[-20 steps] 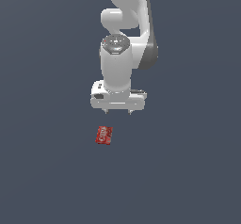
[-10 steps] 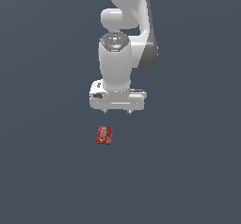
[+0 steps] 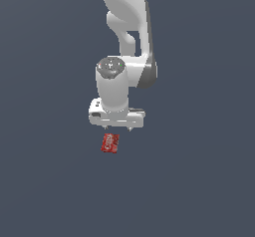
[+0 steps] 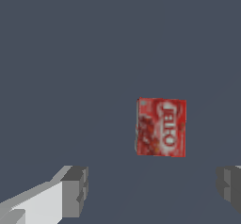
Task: Pick up the object and move it to a goal position.
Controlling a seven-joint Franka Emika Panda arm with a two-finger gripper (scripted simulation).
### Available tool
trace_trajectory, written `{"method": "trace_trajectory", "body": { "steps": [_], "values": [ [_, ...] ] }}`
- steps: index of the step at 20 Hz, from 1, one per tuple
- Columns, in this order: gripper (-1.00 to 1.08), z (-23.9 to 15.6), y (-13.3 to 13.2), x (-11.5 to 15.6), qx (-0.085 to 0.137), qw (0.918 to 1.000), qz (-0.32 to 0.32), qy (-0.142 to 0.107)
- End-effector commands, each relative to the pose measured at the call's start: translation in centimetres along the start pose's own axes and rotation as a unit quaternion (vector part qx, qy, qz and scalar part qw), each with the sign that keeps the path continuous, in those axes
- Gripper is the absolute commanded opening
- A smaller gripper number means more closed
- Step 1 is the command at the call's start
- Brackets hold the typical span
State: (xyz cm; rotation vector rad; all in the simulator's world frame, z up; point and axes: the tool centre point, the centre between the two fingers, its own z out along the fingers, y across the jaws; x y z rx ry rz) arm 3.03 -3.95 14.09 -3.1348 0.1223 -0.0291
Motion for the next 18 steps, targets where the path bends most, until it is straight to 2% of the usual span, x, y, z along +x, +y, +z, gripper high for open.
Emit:
{"method": "trace_trajectory", "body": {
  "steps": [1, 9, 18],
  "values": [
    [1.00, 2.0, 1.1, 0.4, -0.001, 1.0000, 0.007, -0.003],
    [1.00, 6.5, 3.6, 1.1, -0.002, 0.9997, 0.022, -0.008],
    [1.00, 7.6, 4.2, 1.1, -0.003, 0.9996, 0.025, -0.010]
  ]
}}
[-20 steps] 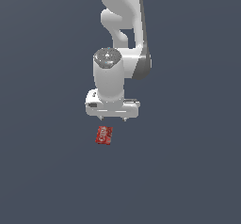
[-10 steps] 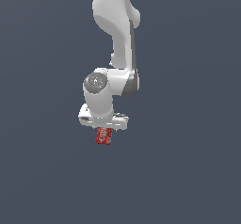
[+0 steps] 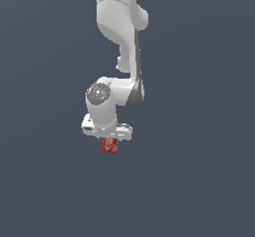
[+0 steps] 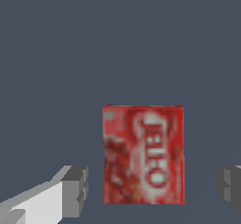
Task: Pick up the object and move it to a goal position.
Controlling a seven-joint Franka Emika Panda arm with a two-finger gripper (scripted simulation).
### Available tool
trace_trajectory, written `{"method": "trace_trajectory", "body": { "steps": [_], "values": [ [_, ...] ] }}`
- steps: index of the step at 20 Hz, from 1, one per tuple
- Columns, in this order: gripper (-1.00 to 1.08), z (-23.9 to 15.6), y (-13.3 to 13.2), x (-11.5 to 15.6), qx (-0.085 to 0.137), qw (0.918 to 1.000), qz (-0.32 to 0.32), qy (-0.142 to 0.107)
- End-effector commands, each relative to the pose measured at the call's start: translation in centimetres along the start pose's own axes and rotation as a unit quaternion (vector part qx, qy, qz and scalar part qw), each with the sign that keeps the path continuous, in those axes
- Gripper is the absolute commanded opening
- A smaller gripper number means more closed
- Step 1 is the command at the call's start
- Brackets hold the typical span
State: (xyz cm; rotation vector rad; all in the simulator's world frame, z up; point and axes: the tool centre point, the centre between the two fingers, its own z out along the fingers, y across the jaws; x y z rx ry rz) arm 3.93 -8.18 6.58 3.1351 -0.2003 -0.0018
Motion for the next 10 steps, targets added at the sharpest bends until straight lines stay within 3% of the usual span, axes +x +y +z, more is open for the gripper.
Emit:
{"method": "trace_trajectory", "body": {
  "steps": [1, 10],
  "values": [
    [1.00, 0.3, 0.0, 0.0, 0.000, 1.0000, 0.000, 0.000],
    [1.00, 4.2, 0.0, -0.1, 0.000, 1.0000, 0.000, 0.000]
  ]
}}
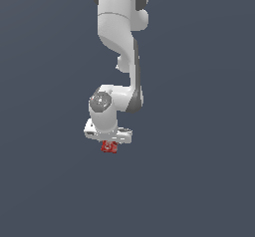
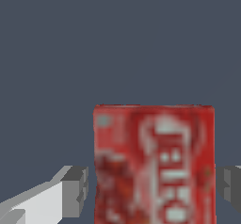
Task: Pick up the object and move it to a goal position.
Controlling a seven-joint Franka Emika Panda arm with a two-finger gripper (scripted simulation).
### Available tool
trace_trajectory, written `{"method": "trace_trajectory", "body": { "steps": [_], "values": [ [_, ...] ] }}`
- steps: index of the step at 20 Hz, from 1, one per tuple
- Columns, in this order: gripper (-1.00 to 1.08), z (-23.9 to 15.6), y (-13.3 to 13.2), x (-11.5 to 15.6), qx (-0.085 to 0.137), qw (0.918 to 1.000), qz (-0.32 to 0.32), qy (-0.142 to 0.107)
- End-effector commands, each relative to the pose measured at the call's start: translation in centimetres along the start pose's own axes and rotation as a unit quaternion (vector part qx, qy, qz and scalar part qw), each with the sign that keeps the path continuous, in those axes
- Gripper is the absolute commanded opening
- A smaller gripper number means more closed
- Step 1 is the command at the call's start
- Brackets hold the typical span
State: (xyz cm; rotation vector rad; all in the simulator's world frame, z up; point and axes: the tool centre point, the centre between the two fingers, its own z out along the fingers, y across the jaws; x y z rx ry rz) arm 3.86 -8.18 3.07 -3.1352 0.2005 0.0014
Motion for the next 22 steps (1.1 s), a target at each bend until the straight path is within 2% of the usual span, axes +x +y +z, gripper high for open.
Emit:
{"method": "trace_trajectory", "body": {
  "steps": [1, 6, 7, 22],
  "values": [
    [1.00, 1.03, 0.00, 0.00, 0.000, 1.0000, 0.000, 0.000],
    [1.00, 1.52, 0.02, 0.13, 0.000, 1.0000, 0.000, 0.001],
    [-1.00, 1.52, 0.02, 0.13, 0.000, 1.0000, 0.000, 0.001],
    [-1.00, 0.71, -0.78, 0.17, 0.000, 1.0000, -0.001, 0.000]
  ]
}}
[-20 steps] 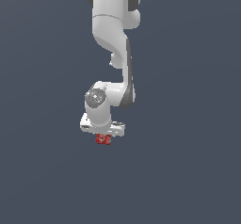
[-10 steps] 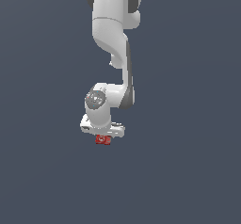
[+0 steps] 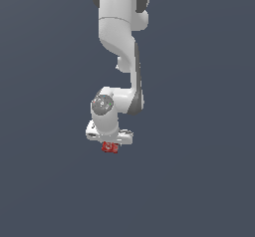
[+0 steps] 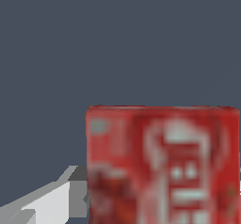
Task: Pick up the object and move it to a goal position.
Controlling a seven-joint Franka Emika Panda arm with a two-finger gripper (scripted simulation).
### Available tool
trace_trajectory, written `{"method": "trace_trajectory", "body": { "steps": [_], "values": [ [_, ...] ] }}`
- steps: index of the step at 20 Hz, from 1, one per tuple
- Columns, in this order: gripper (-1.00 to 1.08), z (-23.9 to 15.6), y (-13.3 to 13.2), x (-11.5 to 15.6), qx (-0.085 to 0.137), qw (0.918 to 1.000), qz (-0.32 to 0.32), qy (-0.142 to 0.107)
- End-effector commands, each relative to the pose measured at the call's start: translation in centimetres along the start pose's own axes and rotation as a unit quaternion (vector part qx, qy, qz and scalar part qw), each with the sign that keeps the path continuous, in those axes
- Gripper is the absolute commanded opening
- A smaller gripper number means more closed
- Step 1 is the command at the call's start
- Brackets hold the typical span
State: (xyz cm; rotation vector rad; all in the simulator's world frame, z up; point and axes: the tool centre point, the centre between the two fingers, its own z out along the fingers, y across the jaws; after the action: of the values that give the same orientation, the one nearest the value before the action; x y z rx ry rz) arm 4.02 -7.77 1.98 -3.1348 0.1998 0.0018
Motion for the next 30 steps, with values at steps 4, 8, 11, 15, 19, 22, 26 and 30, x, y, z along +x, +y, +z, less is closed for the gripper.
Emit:
{"method": "trace_trajectory", "body": {
  "steps": [4, 8, 11, 15, 19, 22, 26, 30],
  "values": [
    [-1.00, -2.2, -1.9, 0.1, 0.000, 1.0000, 0.000, 0.001],
    [-1.00, -5.1, -4.3, 0.3, 0.000, 1.0000, 0.000, 0.001],
    [-1.00, -7.8, -6.6, 0.4, 0.000, 1.0000, 0.000, 0.001],
    [-1.00, -11.5, -9.7, 0.6, 0.000, 1.0000, 0.000, 0.001],
    [-1.00, -15.3, -12.9, 0.9, 0.000, 1.0000, 0.000, 0.001],
    [-1.00, -18.1, -15.2, 1.1, -0.001, 1.0000, 0.000, 0.001],
    [-1.00, -21.7, -18.3, 1.4, -0.001, 1.0000, 0.000, 0.001],
    [-1.00, -24.9, -21.0, 1.7, -0.001, 1.0000, 0.001, 0.001]
  ]
}}
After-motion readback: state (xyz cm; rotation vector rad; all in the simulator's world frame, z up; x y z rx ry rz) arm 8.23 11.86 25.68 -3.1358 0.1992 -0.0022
